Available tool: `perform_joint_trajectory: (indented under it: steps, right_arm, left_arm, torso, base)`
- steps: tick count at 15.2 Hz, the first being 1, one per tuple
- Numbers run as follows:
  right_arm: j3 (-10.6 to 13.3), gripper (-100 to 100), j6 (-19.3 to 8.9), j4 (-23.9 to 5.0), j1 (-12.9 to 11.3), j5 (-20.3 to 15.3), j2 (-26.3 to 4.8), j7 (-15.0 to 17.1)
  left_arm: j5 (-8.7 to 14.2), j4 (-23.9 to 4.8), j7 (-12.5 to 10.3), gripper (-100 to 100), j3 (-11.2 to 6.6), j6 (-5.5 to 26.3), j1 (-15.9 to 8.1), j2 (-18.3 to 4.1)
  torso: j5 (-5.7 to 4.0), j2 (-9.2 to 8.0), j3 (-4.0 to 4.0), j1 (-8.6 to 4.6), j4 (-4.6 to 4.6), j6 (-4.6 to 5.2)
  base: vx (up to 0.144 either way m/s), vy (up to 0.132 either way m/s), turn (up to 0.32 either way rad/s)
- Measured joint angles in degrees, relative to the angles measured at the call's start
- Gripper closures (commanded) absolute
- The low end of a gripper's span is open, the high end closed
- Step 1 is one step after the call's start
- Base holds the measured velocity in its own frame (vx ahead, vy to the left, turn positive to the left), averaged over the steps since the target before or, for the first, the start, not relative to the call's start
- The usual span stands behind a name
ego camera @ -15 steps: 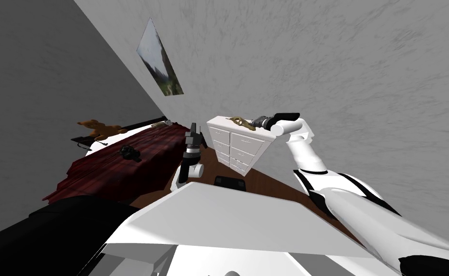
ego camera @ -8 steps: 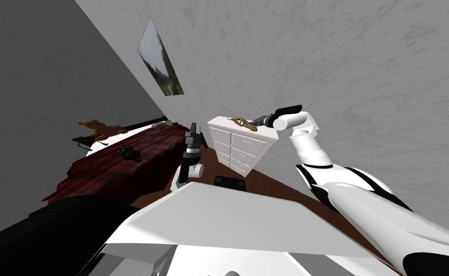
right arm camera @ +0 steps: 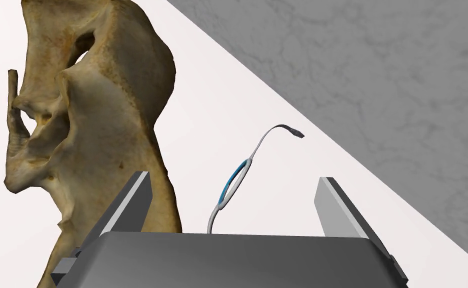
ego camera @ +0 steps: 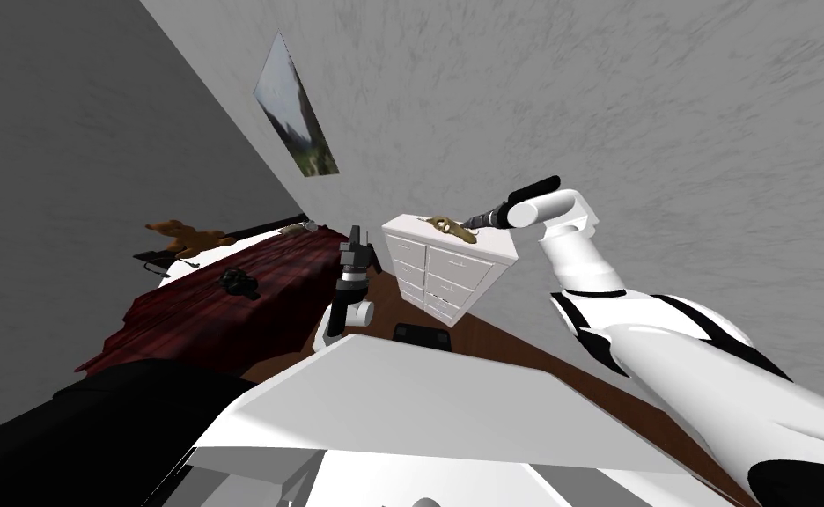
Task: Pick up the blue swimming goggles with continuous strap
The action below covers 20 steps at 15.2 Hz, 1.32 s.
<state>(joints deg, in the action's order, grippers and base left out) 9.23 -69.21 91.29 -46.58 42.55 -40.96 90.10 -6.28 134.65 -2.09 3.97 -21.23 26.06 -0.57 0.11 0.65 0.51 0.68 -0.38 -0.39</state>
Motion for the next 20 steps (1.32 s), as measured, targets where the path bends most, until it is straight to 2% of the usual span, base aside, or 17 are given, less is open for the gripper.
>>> perform_joint_trajectory:
  steps: [20]
  right_arm:
    - [3.0,-100,-22.6,-11.0,-12.6,10.1,-7.1,20.6]
  left_arm:
    - [0.0,0.0,0.0,0,0.0,0.0,0.0,0.0]
  torso:
    - [-0.01,0.12,0.08,0.0,-0.04,0.01]
  base:
    - [0.04,0.026,0.013]
